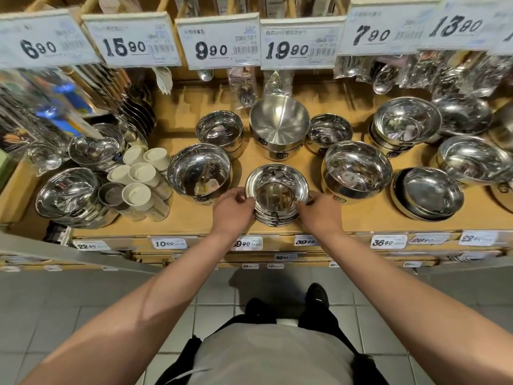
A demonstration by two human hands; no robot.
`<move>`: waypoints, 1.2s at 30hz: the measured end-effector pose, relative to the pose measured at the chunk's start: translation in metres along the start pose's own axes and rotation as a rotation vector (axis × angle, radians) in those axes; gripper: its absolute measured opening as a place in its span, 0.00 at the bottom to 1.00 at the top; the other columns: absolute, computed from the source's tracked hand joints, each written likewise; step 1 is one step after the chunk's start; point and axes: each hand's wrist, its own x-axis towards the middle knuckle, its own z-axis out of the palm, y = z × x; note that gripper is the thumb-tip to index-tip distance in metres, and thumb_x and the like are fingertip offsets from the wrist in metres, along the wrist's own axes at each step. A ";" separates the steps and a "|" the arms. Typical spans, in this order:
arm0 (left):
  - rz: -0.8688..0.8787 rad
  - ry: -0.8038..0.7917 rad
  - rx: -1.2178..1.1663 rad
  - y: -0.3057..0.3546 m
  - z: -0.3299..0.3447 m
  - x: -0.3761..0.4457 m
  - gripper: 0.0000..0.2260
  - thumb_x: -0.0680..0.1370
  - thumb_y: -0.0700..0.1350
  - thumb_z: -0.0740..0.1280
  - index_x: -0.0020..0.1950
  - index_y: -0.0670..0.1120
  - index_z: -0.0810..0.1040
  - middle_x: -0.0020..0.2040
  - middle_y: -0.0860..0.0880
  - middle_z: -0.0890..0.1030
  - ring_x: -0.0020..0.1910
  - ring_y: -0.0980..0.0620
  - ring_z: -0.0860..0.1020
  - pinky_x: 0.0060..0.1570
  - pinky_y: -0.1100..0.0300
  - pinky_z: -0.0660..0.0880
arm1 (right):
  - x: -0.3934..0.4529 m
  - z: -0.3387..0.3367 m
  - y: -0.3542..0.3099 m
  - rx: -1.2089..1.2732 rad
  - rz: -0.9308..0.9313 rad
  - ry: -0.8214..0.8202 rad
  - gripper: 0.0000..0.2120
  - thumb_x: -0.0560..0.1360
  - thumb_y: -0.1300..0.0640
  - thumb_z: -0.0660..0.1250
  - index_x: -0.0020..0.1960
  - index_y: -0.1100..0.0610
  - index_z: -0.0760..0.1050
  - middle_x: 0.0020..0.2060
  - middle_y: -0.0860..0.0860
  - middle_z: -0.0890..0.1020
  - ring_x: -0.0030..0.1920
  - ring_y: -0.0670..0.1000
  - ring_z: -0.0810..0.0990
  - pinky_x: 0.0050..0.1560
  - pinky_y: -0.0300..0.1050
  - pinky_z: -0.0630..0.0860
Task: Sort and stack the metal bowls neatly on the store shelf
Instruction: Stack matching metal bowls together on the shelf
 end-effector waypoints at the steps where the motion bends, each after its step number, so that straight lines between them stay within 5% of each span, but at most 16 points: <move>1: 0.000 0.003 -0.002 0.000 0.000 0.000 0.13 0.80 0.41 0.69 0.65 0.45 0.79 0.48 0.53 0.82 0.45 0.56 0.83 0.47 0.61 0.83 | 0.000 0.000 0.001 0.005 -0.001 0.007 0.09 0.79 0.58 0.67 0.52 0.62 0.84 0.43 0.57 0.85 0.44 0.56 0.79 0.42 0.44 0.67; 3: -0.001 0.002 0.015 0.001 -0.001 0.000 0.11 0.80 0.41 0.69 0.62 0.46 0.80 0.47 0.52 0.82 0.44 0.56 0.83 0.46 0.61 0.83 | 0.001 0.001 0.001 0.014 -0.003 0.016 0.08 0.79 0.59 0.67 0.50 0.61 0.83 0.41 0.55 0.83 0.42 0.54 0.77 0.40 0.44 0.66; 7: 0.038 -0.007 0.105 0.001 0.000 0.001 0.10 0.80 0.43 0.68 0.60 0.47 0.82 0.49 0.53 0.79 0.57 0.45 0.81 0.62 0.46 0.79 | 0.003 0.001 0.000 0.036 0.006 0.006 0.06 0.78 0.59 0.67 0.48 0.62 0.81 0.40 0.54 0.81 0.43 0.56 0.78 0.39 0.45 0.66; 9: 0.054 0.001 0.148 0.001 0.000 0.001 0.05 0.80 0.44 0.67 0.50 0.52 0.81 0.44 0.56 0.76 0.57 0.43 0.80 0.62 0.45 0.78 | 0.004 0.001 0.001 0.044 0.004 -0.007 0.06 0.78 0.59 0.68 0.48 0.62 0.81 0.41 0.55 0.81 0.43 0.56 0.78 0.39 0.45 0.66; 11: 0.066 0.009 0.158 0.001 0.001 0.001 0.11 0.80 0.44 0.66 0.39 0.57 0.75 0.41 0.59 0.75 0.56 0.43 0.81 0.61 0.45 0.78 | 0.005 0.001 0.001 0.039 -0.007 -0.011 0.05 0.77 0.59 0.68 0.47 0.62 0.80 0.40 0.55 0.80 0.42 0.56 0.76 0.38 0.46 0.65; 15: 0.040 0.006 0.116 0.000 0.002 0.002 0.07 0.80 0.46 0.66 0.55 0.54 0.81 0.48 0.55 0.81 0.62 0.43 0.78 0.65 0.45 0.76 | 0.005 0.002 0.002 0.043 -0.015 -0.009 0.04 0.77 0.60 0.68 0.44 0.59 0.78 0.39 0.54 0.80 0.41 0.54 0.75 0.33 0.44 0.65; 22: 0.004 -0.010 0.000 0.000 0.003 0.003 0.08 0.80 0.45 0.67 0.59 0.52 0.80 0.52 0.52 0.83 0.55 0.47 0.83 0.61 0.47 0.80 | 0.007 0.002 0.001 0.072 0.023 -0.025 0.06 0.78 0.59 0.68 0.49 0.62 0.81 0.44 0.56 0.83 0.44 0.56 0.78 0.37 0.46 0.66; 28: -0.054 0.001 -0.105 0.001 0.005 0.003 0.07 0.80 0.41 0.67 0.53 0.53 0.77 0.49 0.56 0.79 0.42 0.57 0.84 0.32 0.69 0.78 | 0.010 0.003 0.001 0.048 0.027 -0.020 0.09 0.79 0.58 0.67 0.54 0.62 0.81 0.49 0.58 0.84 0.51 0.58 0.80 0.44 0.44 0.69; 31: -0.062 0.005 -0.134 0.003 0.006 0.003 0.12 0.80 0.41 0.67 0.45 0.59 0.76 0.51 0.53 0.80 0.42 0.54 0.85 0.39 0.60 0.84 | 0.009 0.003 0.001 0.039 0.023 -0.014 0.09 0.79 0.58 0.67 0.55 0.62 0.80 0.50 0.58 0.84 0.52 0.59 0.80 0.45 0.44 0.69; 36: -0.120 0.023 -0.192 0.005 0.006 0.003 0.09 0.80 0.41 0.68 0.52 0.56 0.79 0.62 0.46 0.80 0.46 0.48 0.86 0.48 0.49 0.85 | 0.009 0.003 0.001 0.034 0.020 -0.011 0.08 0.79 0.58 0.67 0.53 0.62 0.80 0.48 0.57 0.83 0.48 0.57 0.79 0.44 0.44 0.68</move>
